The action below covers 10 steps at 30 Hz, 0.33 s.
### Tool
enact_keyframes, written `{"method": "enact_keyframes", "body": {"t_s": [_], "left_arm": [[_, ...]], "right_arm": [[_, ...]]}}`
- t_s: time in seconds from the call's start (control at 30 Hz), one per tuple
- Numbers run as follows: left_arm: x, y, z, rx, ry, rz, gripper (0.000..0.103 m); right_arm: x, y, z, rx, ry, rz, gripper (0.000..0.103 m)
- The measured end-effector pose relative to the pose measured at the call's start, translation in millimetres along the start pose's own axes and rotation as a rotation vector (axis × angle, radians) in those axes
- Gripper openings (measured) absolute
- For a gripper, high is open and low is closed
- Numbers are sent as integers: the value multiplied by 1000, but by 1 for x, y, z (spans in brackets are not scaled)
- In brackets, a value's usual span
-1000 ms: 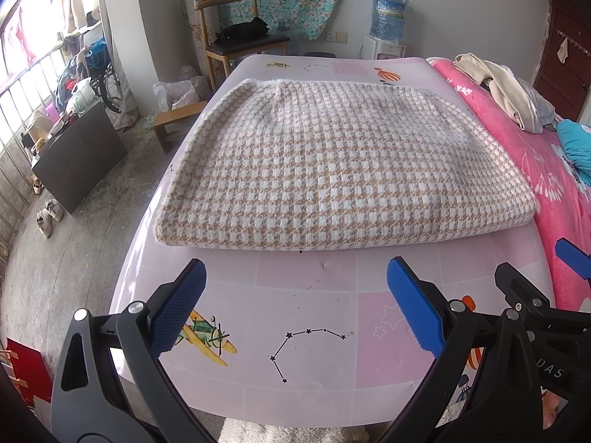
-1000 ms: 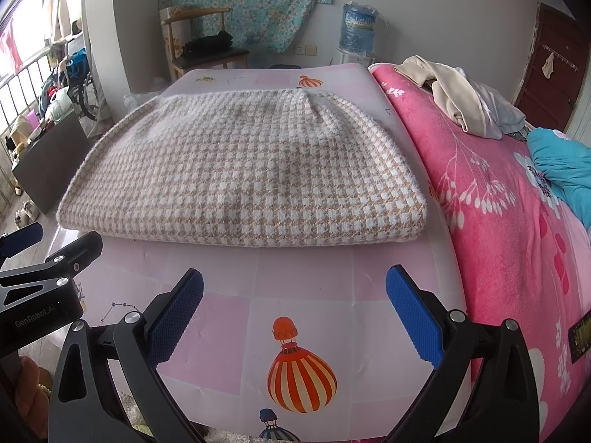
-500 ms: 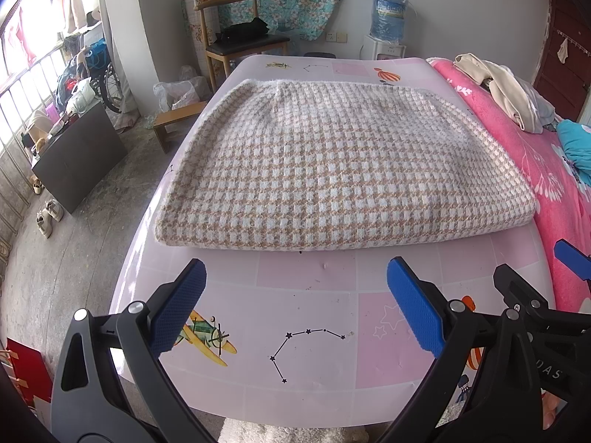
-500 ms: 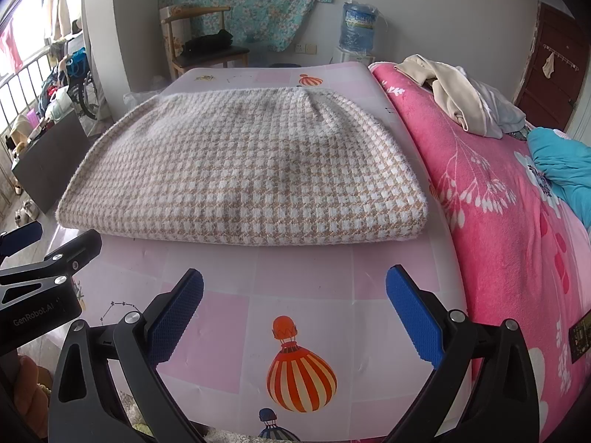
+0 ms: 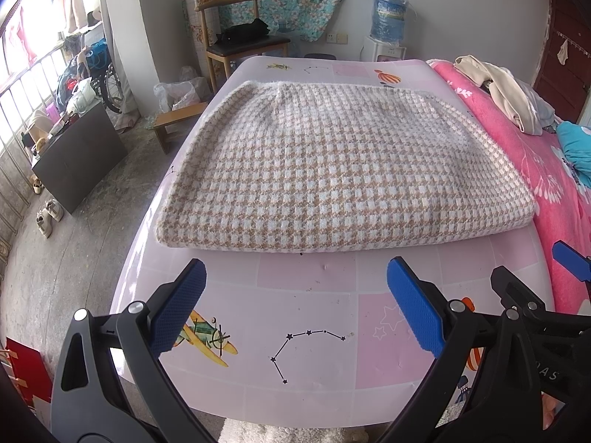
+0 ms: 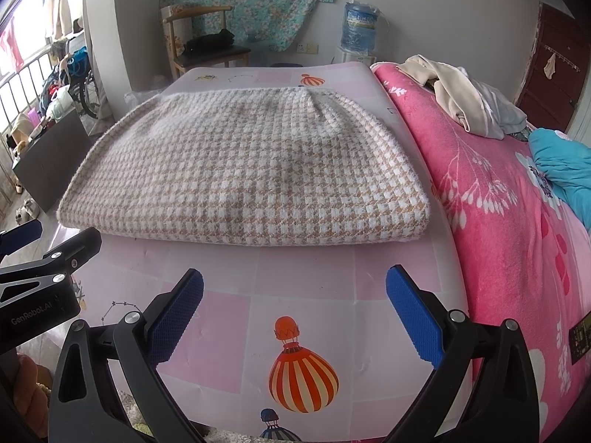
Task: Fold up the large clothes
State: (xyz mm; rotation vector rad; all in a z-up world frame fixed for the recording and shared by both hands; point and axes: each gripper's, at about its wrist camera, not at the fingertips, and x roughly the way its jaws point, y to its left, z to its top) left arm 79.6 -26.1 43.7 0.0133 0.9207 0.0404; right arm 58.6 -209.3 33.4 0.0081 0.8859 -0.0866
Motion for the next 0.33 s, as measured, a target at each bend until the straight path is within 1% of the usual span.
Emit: {"method": "enact_keyframes", "body": {"t_s": [0.33], "left_arm": [[0, 2, 2, -7, 5, -1, 95]], "right_arm": [[0, 0, 2, -2, 3, 1, 97]]}}
